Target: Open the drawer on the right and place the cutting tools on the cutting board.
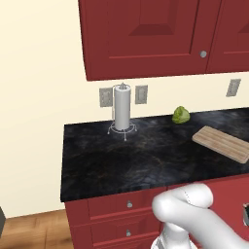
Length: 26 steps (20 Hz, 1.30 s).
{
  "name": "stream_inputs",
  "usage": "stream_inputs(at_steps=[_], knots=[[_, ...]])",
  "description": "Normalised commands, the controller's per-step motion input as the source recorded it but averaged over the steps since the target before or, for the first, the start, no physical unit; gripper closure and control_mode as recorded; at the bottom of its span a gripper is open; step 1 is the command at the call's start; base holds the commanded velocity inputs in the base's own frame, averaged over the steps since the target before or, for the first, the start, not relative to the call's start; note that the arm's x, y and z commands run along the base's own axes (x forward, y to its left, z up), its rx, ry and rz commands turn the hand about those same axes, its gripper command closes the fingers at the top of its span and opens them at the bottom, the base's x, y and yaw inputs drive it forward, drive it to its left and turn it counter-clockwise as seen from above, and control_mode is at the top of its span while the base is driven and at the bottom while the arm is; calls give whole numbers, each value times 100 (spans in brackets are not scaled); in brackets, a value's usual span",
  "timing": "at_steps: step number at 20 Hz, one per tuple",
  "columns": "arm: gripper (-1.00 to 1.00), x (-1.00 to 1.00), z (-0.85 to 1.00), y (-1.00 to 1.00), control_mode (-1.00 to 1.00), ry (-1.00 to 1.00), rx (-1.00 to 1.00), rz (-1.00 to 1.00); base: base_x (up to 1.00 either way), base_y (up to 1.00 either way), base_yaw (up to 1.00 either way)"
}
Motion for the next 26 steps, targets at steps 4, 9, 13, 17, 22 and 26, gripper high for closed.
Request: stream_inputs(at_steps=[4,9,13,17,22,26], knots=[[100,1,100,12,-100,-17,1,-2,0,0,0],[100,19,100,17,-100,-11,0,-3,0,0,0],[100,33,100,21,-100,-20,0,-2,0,0,0],[100,62,100,39,-100,-27,0,-4,0,0,0],[100,85,100,35,-100,-25,0,-2,0,0,0],[100,87,100,17,-100,-5,0,0,0,0,0]])
